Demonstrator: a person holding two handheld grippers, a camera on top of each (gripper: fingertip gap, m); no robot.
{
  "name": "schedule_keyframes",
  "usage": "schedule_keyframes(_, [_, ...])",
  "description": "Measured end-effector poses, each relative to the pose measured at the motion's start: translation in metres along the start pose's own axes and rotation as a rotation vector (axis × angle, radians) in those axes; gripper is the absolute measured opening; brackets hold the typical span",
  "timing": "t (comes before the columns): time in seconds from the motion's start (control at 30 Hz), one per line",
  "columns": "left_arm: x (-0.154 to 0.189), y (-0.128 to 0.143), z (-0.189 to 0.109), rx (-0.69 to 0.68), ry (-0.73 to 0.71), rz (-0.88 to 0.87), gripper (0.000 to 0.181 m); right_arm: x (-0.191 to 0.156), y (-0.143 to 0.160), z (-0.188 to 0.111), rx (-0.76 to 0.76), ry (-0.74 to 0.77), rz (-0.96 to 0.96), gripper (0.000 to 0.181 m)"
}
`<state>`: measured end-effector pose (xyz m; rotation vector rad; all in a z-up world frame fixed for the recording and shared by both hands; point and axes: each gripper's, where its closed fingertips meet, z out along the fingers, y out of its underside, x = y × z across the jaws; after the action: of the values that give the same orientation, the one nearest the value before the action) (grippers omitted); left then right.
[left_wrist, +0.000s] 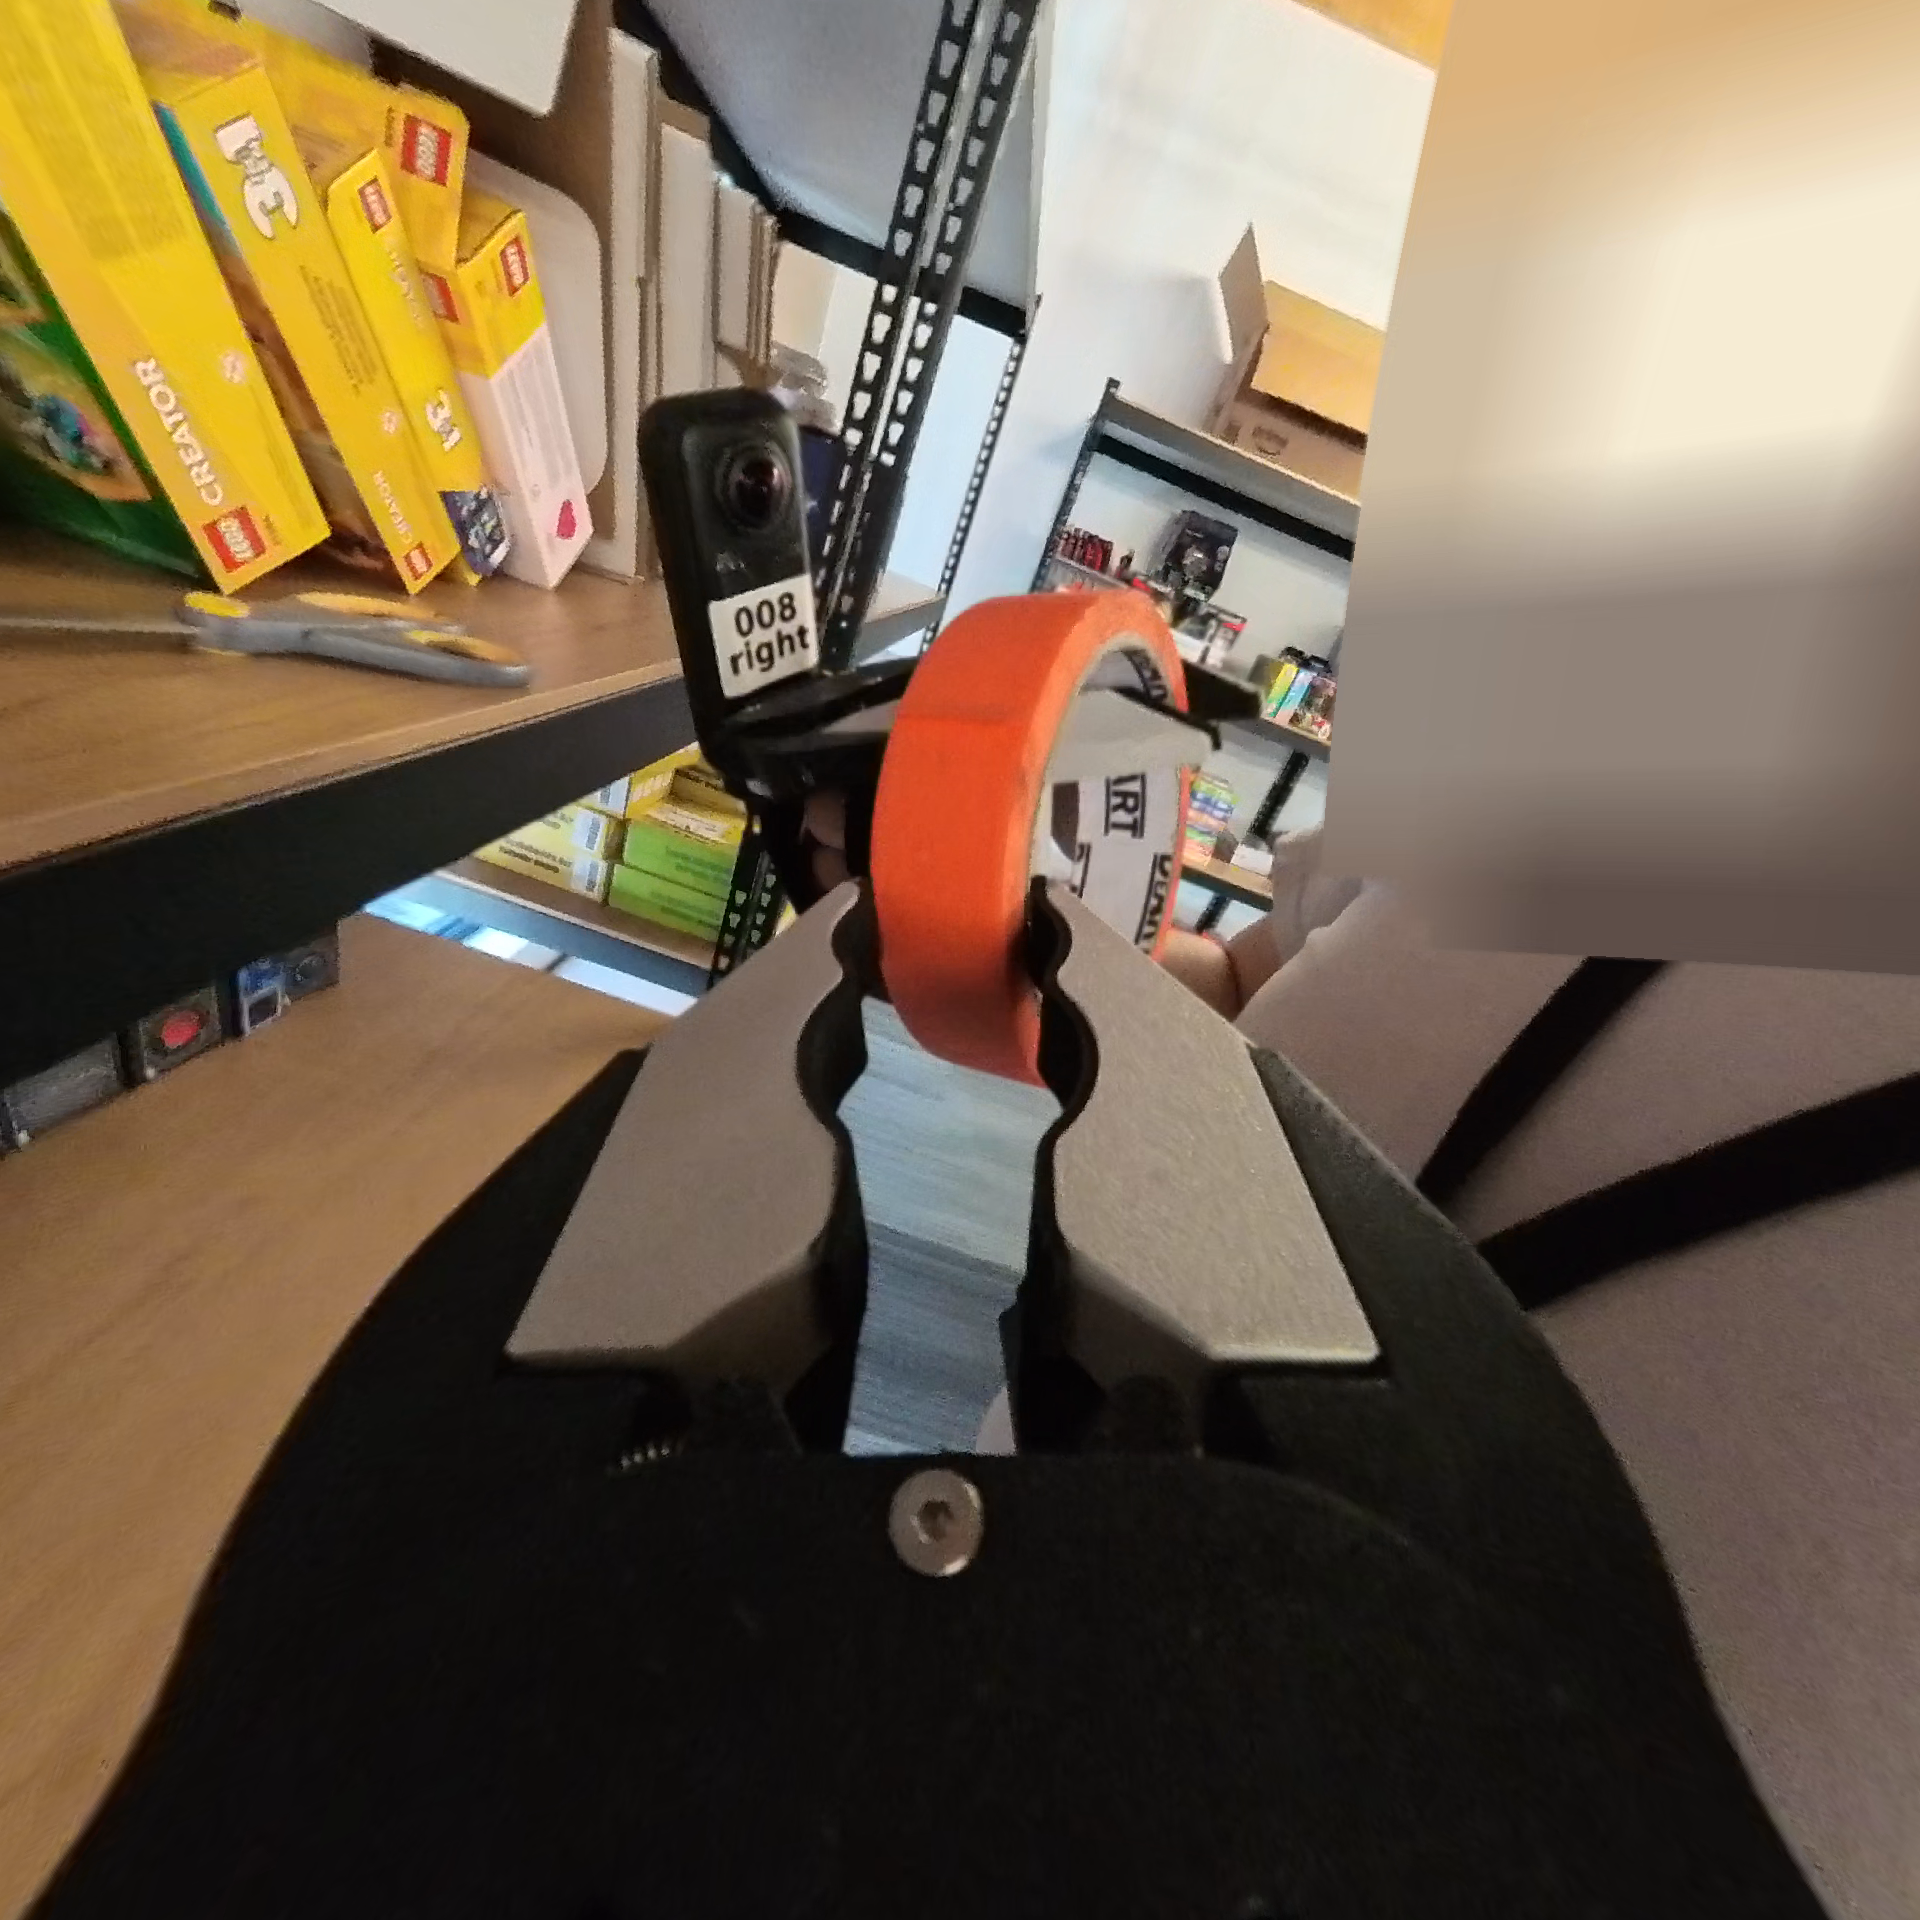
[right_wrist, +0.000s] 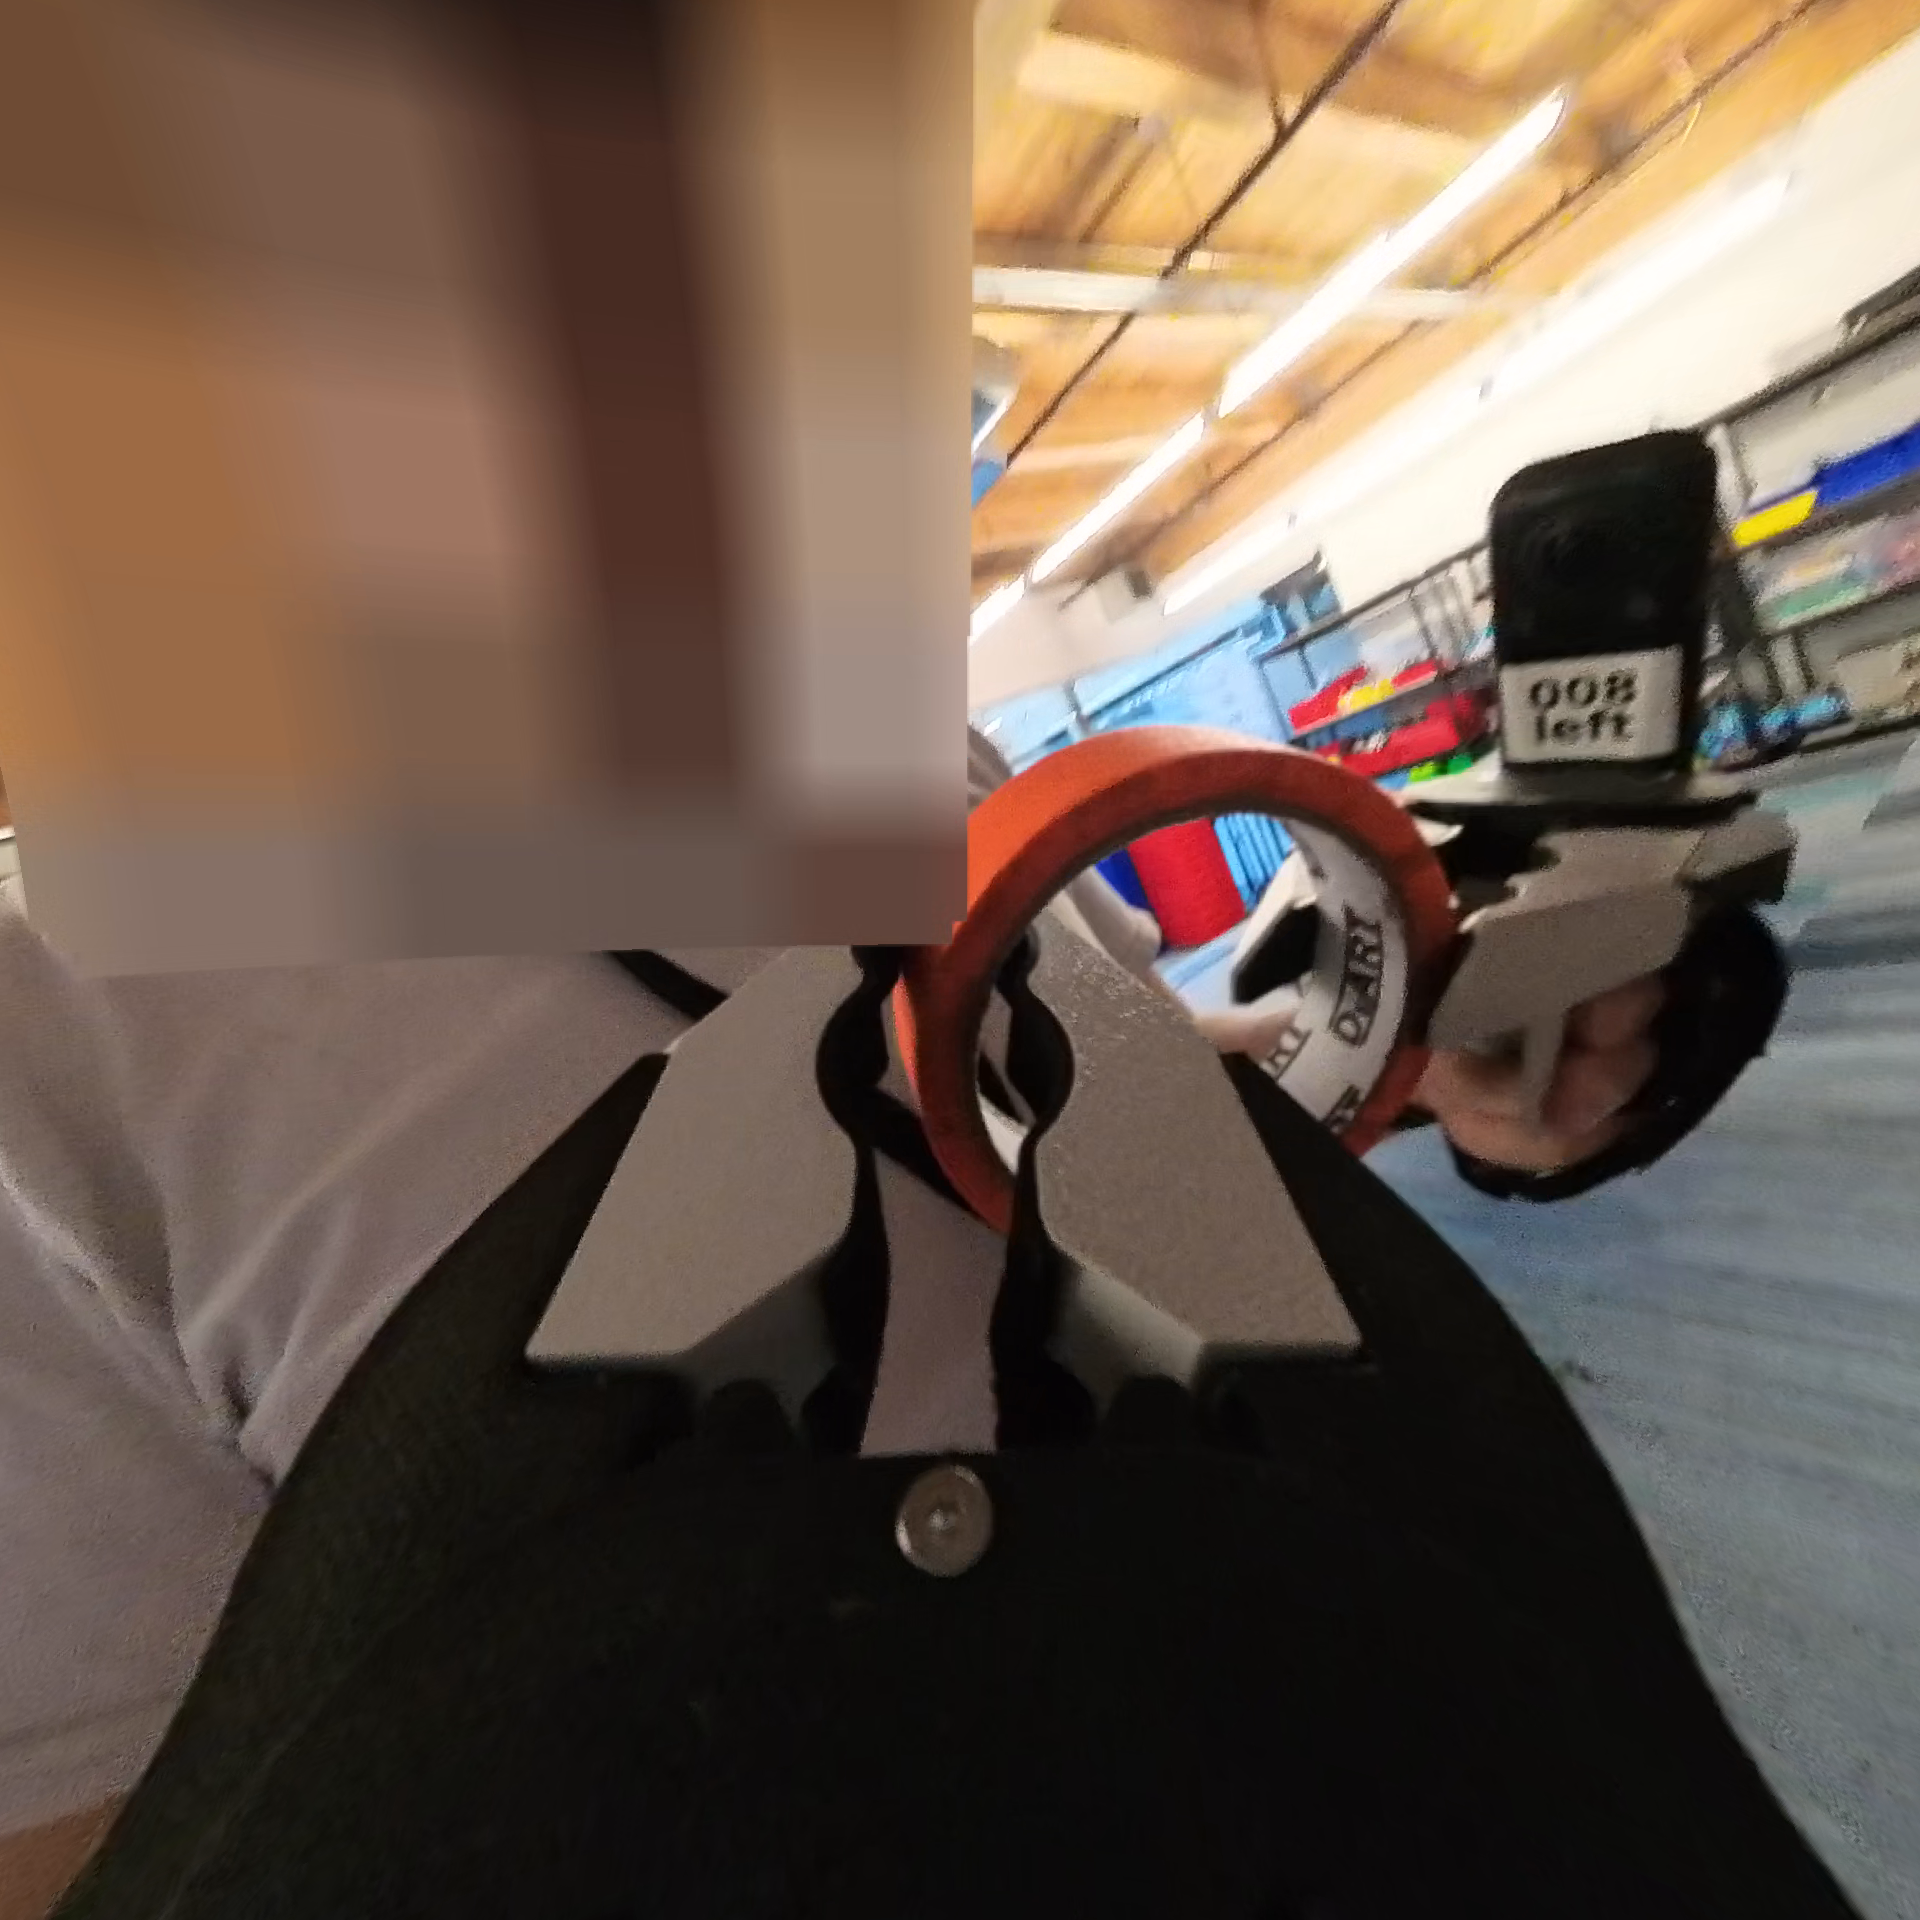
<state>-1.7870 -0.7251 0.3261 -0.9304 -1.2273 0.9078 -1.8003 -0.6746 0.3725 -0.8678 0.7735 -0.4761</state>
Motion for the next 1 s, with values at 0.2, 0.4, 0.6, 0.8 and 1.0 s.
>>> schedule_keyframes(0.2, [-0.001, -0.016, -0.026, 0.005, -0.033, 0.075, 0.041, 0.038, 0.036, -0.002, -0.389, 0.463, -0.367, 0.007])
schedule_keyframes(0.4, [0.002, -0.039, -0.032, -0.02, -0.202, 0.232, 0.029, 0.063, 0.049, -0.023, -0.694, 0.726, -0.642, 0.008])
schedule_keyframes(0.6, [-0.011, -0.032, -0.02, -0.156, -0.289, 0.359, 0.026, 0.076, 0.048, -0.033, -0.729, 0.763, -0.653, 0.009])
schedule_keyframes(0.8, [-0.024, -0.043, -0.044, -0.126, -0.365, 0.336, 0.02, 0.124, -0.002, -0.127, -1.005, 1.161, -0.556, 0.009])
schedule_keyframes(1.0, [-0.037, -0.04, -0.076, -0.139, -0.458, 0.307, 0.017, 0.171, -0.049, -0.205, -1.176, 1.318, -0.165, 0.011])
